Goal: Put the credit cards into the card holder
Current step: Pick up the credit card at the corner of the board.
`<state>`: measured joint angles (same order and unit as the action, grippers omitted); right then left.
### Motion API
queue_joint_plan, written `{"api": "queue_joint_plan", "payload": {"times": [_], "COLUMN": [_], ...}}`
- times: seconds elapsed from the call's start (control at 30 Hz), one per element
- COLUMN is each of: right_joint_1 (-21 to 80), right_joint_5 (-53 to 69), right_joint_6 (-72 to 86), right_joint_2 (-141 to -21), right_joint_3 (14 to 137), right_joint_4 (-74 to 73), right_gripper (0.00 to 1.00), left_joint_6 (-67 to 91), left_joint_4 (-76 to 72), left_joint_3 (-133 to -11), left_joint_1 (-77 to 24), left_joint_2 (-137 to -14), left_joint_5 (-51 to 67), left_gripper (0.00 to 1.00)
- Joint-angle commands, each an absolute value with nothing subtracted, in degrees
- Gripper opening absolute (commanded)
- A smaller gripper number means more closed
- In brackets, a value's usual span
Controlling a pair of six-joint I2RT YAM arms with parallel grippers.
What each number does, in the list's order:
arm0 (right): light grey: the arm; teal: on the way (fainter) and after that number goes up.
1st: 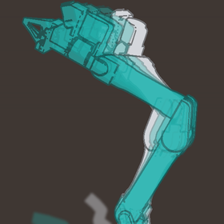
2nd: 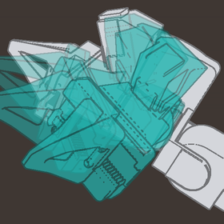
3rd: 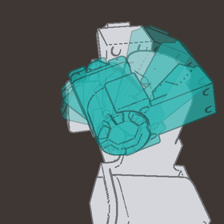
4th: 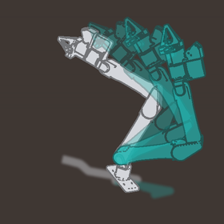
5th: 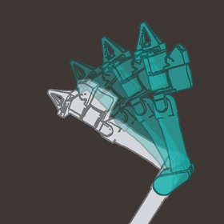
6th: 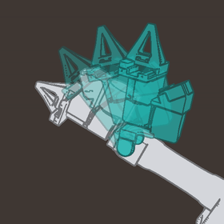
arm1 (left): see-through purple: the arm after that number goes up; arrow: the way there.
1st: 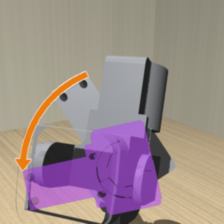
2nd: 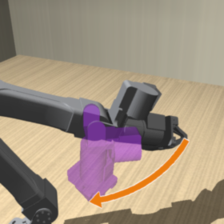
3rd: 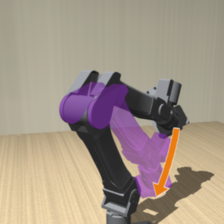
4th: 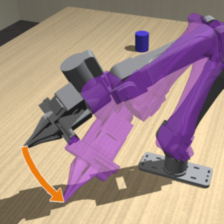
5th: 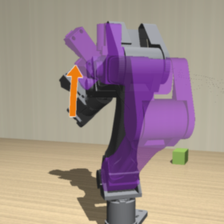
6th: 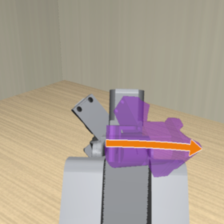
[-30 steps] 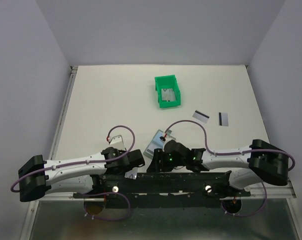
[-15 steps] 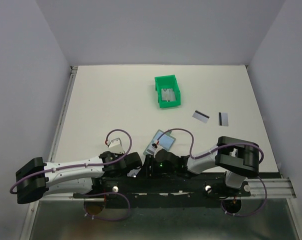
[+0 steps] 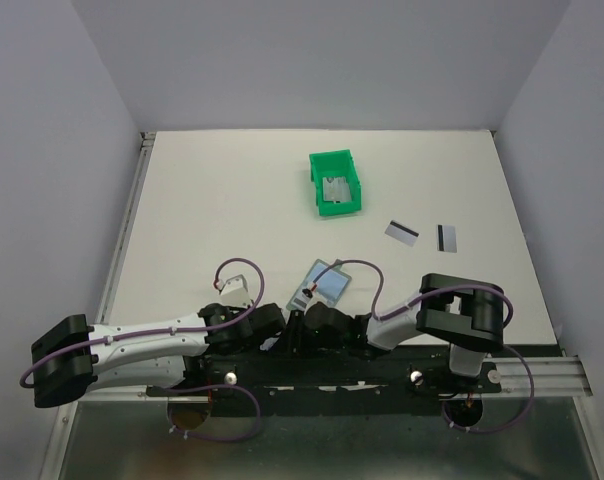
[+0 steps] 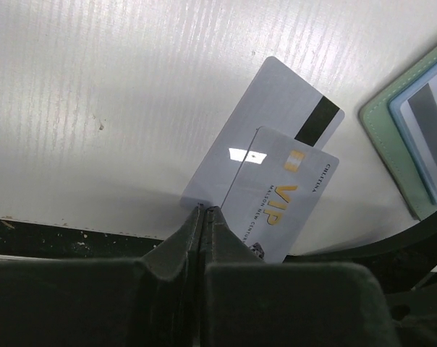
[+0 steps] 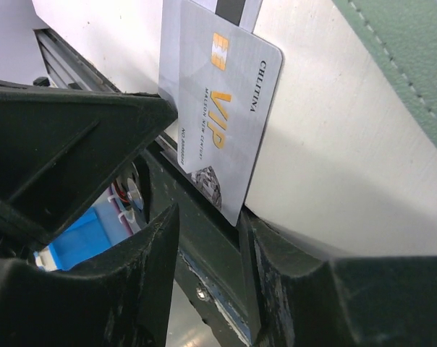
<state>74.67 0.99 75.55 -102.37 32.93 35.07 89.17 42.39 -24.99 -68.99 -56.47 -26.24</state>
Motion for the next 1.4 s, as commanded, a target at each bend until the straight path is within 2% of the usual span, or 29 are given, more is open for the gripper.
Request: {"api": "queue_joint_plan", "payload": {"times": [0.0,0.23,0.5,0.7,0.83,0.97,1.07,1.17,1.37], "right_joint_1": [74.5,74.5,74.4,74.4,73.3,69.6,65.8,61.3,55.6], "right_joint_5": [-4.6,-7.0,-7.8,-8.5,-7.4,-2.7,4.5,10.9,23.9], "right_joint_6": [76.8,76.6,75.7,71.2,65.9,60.7,56.7,52.6,48.5], "right_joint_2": [-105.3,-104.5,-102.4,-93.4,-84.6,-76.8,-70.2,-63.0,-56.4], "right_joint_3": [33.3,31.4,28.7,28.0,31.5,36.4,37.7,38.8,42.1], "right_joint_4": [35.5,37.6,41.8,33.6,20.8,7.1,3.0,0.2,-5.1], "right_gripper": [0.44,0.26,0.01,0.01,0.00,0.00,0.00,0.01,0.00], "left_joint_6": [88.3,88.3,89.8,90.1,83.5,74.1,64.7,57.2,48.8], "left_joint_4": [42.2,42.0,46.8,55.9,54.0,47.5,38.4,30.0,18.5], "left_joint_3": [-22.7,-22.6,-23.7,-28.6,-31.4,-33.8,-33.8,-33.3,-33.6], "left_joint_1": [-68.8,-68.9,-68.8,-68.9,-68.9,-68.8,-68.9,-68.8,-68.9], "left_joint_2": [-57.0,-56.9,-52.0,-41.3,-34.2,-28.1,-22.5,-17.9,-13.8], "left_joint_5": [-22.9,-22.9,-25.0,-31.7,-35.6,-37.9,-38.0,-37.3,-32.6], "left_gripper": [0.07,0.06,0.09,0.35,0.43,0.49,0.52,0.60,0.69]}}
